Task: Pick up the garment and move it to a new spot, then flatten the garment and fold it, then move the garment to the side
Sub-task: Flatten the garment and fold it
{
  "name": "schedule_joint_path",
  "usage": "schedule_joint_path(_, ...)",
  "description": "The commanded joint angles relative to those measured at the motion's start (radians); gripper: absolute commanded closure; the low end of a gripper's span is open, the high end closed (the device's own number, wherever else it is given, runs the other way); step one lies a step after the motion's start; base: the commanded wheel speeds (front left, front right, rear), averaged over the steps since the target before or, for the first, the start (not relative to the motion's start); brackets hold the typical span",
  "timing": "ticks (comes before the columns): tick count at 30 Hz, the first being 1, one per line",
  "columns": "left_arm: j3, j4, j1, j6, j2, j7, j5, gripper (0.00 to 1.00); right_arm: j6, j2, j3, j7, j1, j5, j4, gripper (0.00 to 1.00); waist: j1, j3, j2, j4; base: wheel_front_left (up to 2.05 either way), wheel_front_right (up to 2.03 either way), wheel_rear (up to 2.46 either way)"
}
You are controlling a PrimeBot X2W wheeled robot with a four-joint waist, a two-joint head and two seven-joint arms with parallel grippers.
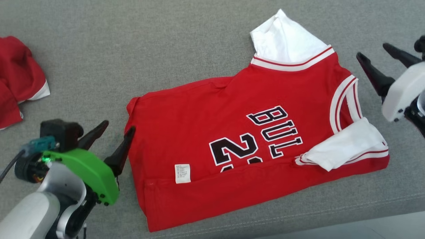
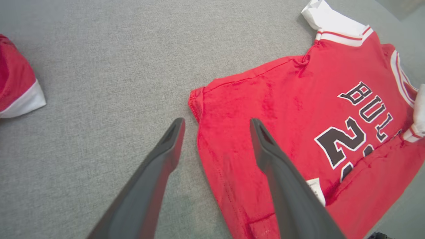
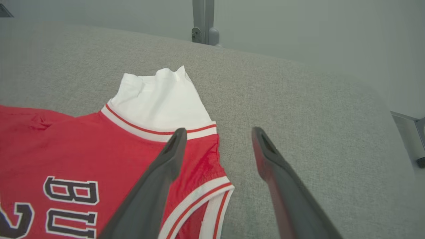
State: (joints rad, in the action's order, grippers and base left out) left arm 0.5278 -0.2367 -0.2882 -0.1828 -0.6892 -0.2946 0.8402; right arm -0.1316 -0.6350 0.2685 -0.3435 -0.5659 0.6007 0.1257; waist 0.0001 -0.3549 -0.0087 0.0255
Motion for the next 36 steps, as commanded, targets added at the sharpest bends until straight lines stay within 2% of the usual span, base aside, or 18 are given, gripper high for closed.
schedule_joint_path(1, 0.012, 0.019, -0.044, 0.013, 0.016, -0.015, -0.016, 0.0, 0.002, 0.005, 0.004, 0.009, -0.039, -0.019, 0.018, 0.0, -0.0001, -0.071, 0.0087, -0.028, 0.0, 0.0, 0.0)
schedule_joint_path(6, 0.078, 0.176, -0.236, 0.06, 0.096, -0.08, -0.063, 0.0, 0.002, 0.066, 0.079, 0.028, -0.205, -0.09, 0.128, 0.0, -0.0001, -0.131, 0.0087, -0.059, 0.0, 0.0, 0.0)
schedule_joint_path(10, 0.116, 0.295, -0.333, 0.088, 0.138, -0.096, -0.101, 0.0, 0.002, 0.098, 0.133, 0.052, -0.298, -0.108, 0.216, 0.0, -0.0001, -0.159, 0.0087, -0.079, 0.0, 0.0, 0.0)
schedule_joint_path(20, 0.163, 0.397, -0.396, 0.143, 0.204, -0.087, -0.108, 0.0, 0.002, 0.135, 0.222, 0.12, -0.432, -0.095, 0.405, 0.0, -0.0001, -0.187, 0.0087, -0.111, 0.0, 0.0, 0.0)
schedule_joint_path(21, 0.167, 0.398, -0.398, 0.149, 0.208, -0.087, -0.106, 0.11, 0.002, 0.138, 0.229, 0.127, -0.442, -0.09, 0.419, 0.0, -0.0001, -0.188, 0.0087, -0.114, 0.0, 0.0, 0.0)
schedule_joint_path(22, 0.167, 0.398, -0.398, 0.149, 0.208, -0.087, -0.106, 0.11, 0.002, 0.138, 0.229, 0.127, -0.442, -0.09, 0.419, 0.0, -0.0001, -0.188, 0.0087, -0.114, 0.0, 0.0, 0.0)
schedule_joint_path(23, 0.169, 0.398, -0.398, 0.154, 0.214, -0.086, -0.1, 0.26, 0.002, 0.14, 0.235, 0.129, -0.451, -0.087, 0.433, 0.0, -0.0001, -0.19, 0.0087, -0.117, 0.0, 0.0, 0.0)
schedule_joint_path(25, 0.171, 0.4, -0.405, 0.158, 0.219, -0.083, -0.098, 0.45, 0.002, 0.141, 0.248, 0.139, -0.469, -0.08, 0.46, 0.0, -0.0001, -0.192, 0.0087, -0.121, 0.0, 0.0, 0.0)
schedule_joint_path(26, 0.174, 0.401, -0.408, 0.16, 0.221, -0.084, -0.101, 0.51, 0.002, 0.14, 0.251, 0.144, -0.478, -0.077, 0.472, 0.0, -0.0001, -0.194, 0.0087, -0.124, 0.0, 0.0, 0.0)
schedule_joint_path(32, 0.183, 0.407, -0.431, 0.169, 0.247, -0.08, -0.098, 0.68, 0.002, 0.133, 0.275, 0.167, -0.523, -0.072, 0.544, 0.0, -0.0001, -0.21, 0.0087, -0.142, 0.0, 0.0, 0.0)
schedule_joint_path(35, 0.184, 0.41, -0.44, 0.172, 0.252, -0.078, -0.097, 0.87, 0.002, 0.128, 0.294, 0.164, -0.542, -0.074, 0.578, 0.0, -0.0001, -0.224, 0.0087, -0.147, 0.0, 0.0, 0.0)
schedule_joint_path(36, 0.186, 0.412, -0.441, 0.172, 0.254, -0.078, -0.097, 0.98, 0.002, 0.129, 0.3, 0.168, -0.548, -0.073, 0.589, 0.0, -0.0001, -0.227, 0.0087, -0.149, 0.0, 0.0, 0.0)
